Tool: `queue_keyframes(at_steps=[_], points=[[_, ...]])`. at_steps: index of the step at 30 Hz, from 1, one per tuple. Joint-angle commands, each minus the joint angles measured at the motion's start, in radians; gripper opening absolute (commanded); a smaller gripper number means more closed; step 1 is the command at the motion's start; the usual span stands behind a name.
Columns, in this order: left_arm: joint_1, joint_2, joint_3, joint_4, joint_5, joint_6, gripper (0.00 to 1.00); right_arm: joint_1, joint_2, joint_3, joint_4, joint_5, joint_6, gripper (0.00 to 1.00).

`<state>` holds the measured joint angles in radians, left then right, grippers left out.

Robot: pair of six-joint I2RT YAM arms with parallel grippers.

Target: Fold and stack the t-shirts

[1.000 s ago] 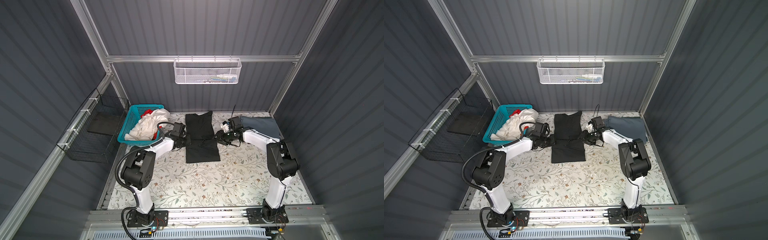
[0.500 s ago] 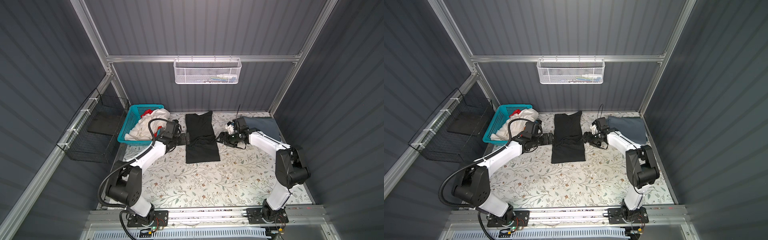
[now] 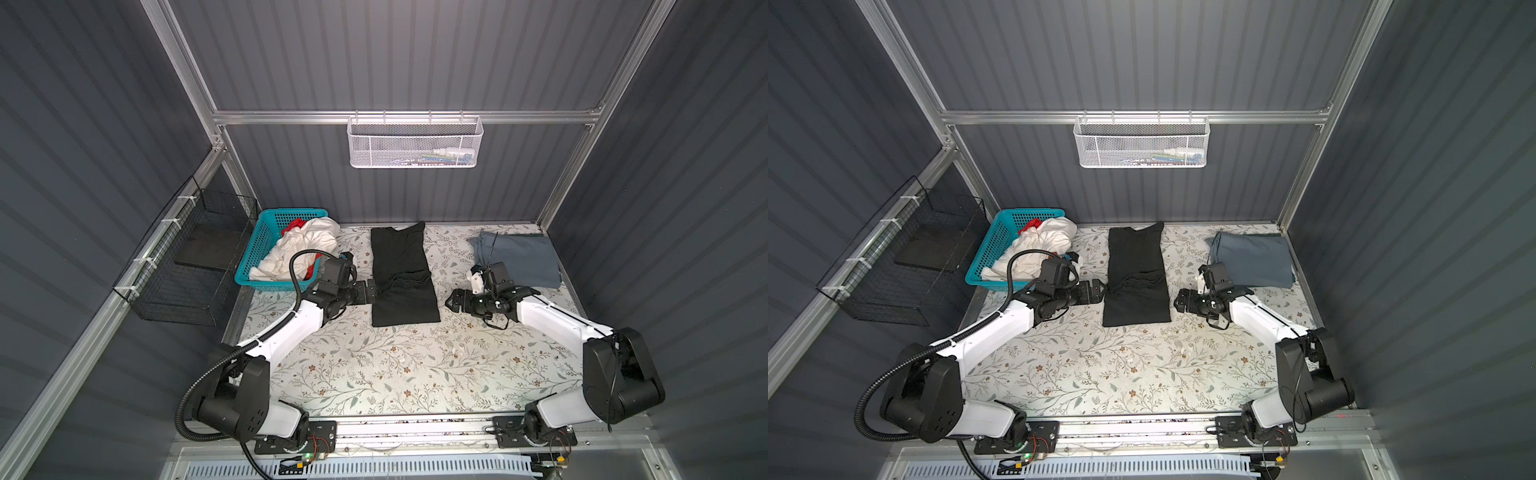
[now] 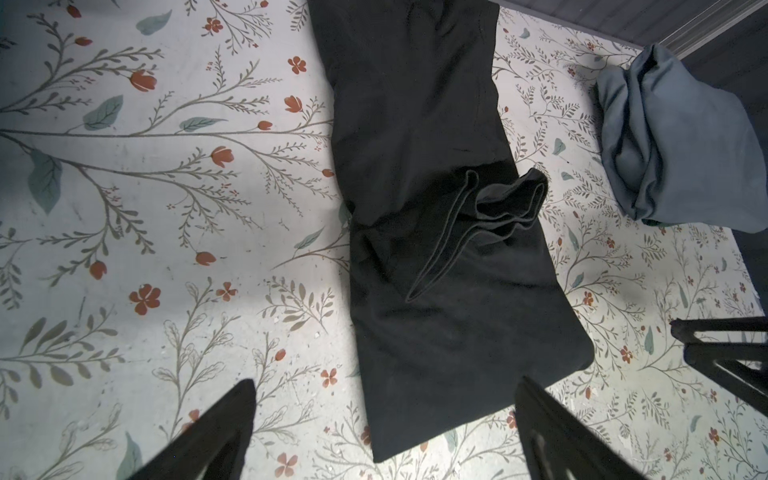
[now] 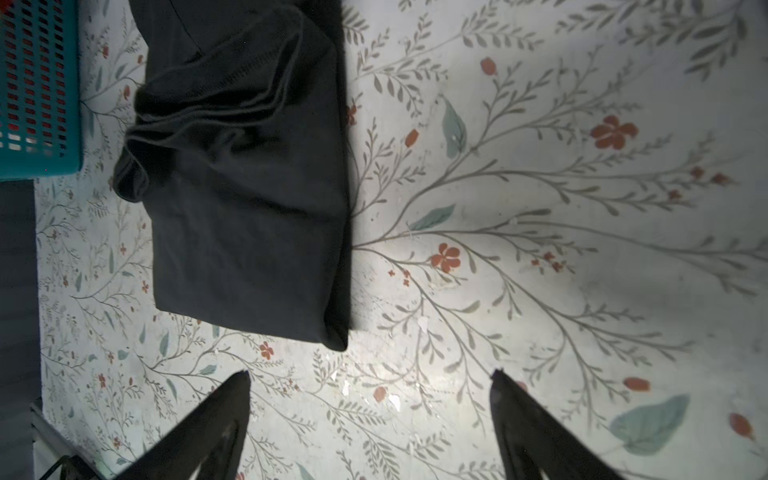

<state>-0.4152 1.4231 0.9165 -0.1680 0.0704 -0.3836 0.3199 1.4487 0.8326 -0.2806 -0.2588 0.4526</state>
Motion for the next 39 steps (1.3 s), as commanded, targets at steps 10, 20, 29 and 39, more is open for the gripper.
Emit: queue_keyframes(at_steps=[10,20,29,39], points=[[0.004,0.069,-0.026,0.145,0.084,0.002,0.98,0.034,-0.160,-0.136,0.087,0.140,0.009,0.90],[-0.038,0.213,0.071,0.197,0.163,-0.023,1.00,0.035,-0.143,-0.142,0.152,0.131,0.036,0.90],[-0.114,0.353,0.200,0.175,0.222,-0.005,0.99,0.036,-0.150,-0.180,0.202,0.145,0.067,0.90],[-0.158,0.485,0.297,0.164,0.282,-0.002,0.96,0.035,-0.188,-0.214,0.216,0.167,0.070,0.90]])
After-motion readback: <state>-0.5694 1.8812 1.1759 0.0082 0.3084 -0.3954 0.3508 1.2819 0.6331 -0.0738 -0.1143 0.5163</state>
